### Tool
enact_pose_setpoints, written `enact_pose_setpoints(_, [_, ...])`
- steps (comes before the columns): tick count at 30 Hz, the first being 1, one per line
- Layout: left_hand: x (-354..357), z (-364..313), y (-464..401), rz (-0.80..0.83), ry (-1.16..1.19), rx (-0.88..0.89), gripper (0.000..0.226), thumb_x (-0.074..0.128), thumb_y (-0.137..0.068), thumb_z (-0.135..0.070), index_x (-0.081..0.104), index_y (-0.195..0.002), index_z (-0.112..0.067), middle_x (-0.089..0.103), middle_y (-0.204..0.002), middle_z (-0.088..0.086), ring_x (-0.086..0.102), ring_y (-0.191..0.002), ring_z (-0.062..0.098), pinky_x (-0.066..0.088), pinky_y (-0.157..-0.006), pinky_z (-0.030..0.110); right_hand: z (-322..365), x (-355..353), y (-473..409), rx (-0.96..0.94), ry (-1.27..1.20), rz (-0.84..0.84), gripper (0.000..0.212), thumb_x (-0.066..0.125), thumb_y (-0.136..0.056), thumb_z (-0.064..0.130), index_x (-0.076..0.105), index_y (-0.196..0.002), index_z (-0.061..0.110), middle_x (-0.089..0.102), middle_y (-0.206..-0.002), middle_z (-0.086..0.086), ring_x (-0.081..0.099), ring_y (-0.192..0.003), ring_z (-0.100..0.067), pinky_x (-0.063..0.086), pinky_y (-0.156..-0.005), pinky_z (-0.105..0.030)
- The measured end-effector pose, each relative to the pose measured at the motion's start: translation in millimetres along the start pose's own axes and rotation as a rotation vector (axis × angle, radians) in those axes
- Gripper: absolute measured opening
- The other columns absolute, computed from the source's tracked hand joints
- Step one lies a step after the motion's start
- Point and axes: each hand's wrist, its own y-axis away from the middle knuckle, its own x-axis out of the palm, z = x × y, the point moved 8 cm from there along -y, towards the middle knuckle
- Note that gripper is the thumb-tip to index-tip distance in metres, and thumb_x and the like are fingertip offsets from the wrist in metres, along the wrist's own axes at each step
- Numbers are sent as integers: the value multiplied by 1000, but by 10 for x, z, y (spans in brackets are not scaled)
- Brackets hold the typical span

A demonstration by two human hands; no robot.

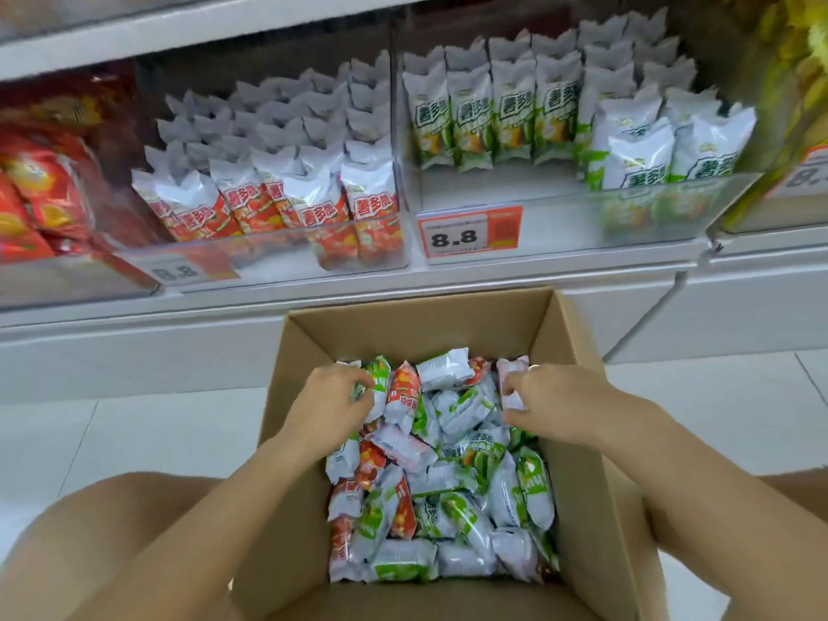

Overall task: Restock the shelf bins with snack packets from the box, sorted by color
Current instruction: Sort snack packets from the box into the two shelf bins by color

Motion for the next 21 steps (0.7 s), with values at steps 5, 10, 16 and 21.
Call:
enact_pose_setpoints(5, [438, 644, -149, 175, 191, -374, 46, 58, -91, -25, 51, -132, -6, 58, -129, 14, 53, -118, 29, 41, -89, 28, -70, 368, -465, 119, -66, 176, 38, 45, -98, 37, 51, -125, 11, 53, -131, -13, 49, -122, -28, 44, -89, -33])
enact_pose_setpoints(10, [843, 818, -342, 196, 382, -524, 46, 49, -98, -30, 43, -132, 0, 53, -131, 23, 53, -114, 34, 42, -89, 33, -252, 707, -1043, 362, -663, 53, 20, 57, -93, 30, 43, -93, 16, 51, -85, -7, 53, -92, -25, 40, -69, -31])
enact_pose_setpoints(16, [1268, 1005, -469, 292, 443, -617, 53, 52, -90, -51, 50, -122, -8, 60, -116, 14, 56, -105, 32, 48, -86, 37, -157, 1140, -1367, 655, -1394, -81, 59, 65, -91, 19, 38, -142, 7, 46, -138, -11, 47, -125, -32, 43, -103, -47])
enact_pose_setpoints(21, [1241, 978, -494, 148, 499, -612, 53, 66, -63, -50, 64, -96, -9, 68, -95, 7, 64, -93, 28, 54, -80, 38, -49, 1219, -1542, 640, -1351, -190, 60, 73, -84, 23, 47, -136, 9, 51, -124, 2, 53, -118, -28, 47, -99, -46])
